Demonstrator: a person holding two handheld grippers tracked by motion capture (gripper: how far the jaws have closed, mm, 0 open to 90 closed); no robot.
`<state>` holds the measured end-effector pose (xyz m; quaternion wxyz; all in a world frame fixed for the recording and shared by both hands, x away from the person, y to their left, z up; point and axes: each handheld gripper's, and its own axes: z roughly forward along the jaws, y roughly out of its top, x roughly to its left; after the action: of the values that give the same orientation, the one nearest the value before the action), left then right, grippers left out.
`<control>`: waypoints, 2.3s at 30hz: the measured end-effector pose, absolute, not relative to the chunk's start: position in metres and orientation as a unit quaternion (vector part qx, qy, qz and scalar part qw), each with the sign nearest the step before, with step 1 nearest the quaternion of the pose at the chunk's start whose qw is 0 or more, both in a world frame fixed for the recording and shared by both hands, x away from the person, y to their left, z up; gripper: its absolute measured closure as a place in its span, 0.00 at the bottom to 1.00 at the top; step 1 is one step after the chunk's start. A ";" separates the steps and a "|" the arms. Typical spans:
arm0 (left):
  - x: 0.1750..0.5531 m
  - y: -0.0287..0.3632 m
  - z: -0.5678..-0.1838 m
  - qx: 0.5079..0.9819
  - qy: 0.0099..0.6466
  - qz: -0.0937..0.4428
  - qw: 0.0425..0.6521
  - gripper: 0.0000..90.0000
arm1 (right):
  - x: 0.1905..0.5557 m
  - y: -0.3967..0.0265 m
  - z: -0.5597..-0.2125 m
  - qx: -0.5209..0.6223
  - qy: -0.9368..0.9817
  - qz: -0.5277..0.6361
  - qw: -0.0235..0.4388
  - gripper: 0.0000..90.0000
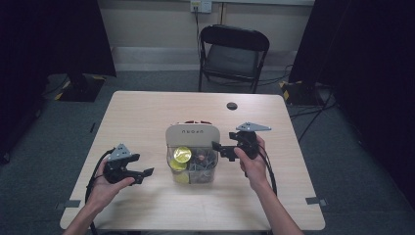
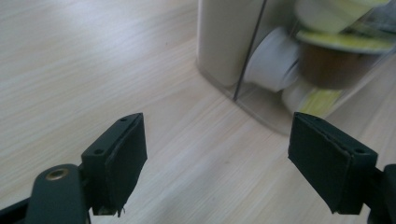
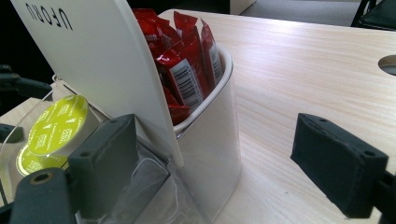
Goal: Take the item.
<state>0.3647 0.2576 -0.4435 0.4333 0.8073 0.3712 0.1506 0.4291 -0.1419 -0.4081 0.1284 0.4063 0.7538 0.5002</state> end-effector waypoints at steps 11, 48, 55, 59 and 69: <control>0.371 0.226 -0.422 0.805 0.340 0.146 0.463 0.23 | 0.430 -0.140 -0.406 0.398 0.757 0.500 0.136 0.14; 0.385 0.162 -0.412 0.825 0.278 0.122 0.477 0.36 | 0.432 -0.137 -0.405 0.394 0.754 0.510 0.128 0.14; 0.388 0.159 -0.416 0.828 0.276 0.122 0.472 0.41 | 0.431 -0.137 -0.406 0.396 0.752 0.511 0.129 0.14; 0.386 0.158 -0.417 0.828 0.275 0.130 0.471 0.41 | 0.430 -0.136 -0.405 0.396 0.752 0.511 0.134 0.15; 0.385 0.153 -0.420 0.831 0.269 0.136 0.468 0.42 | 0.430 -0.136 -0.406 0.395 0.751 0.512 0.132 0.15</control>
<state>0.3846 0.1526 -0.4205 0.4681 0.8307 0.2686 0.1364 0.4303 -0.1357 -0.4055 0.1320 0.3954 0.7510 0.5122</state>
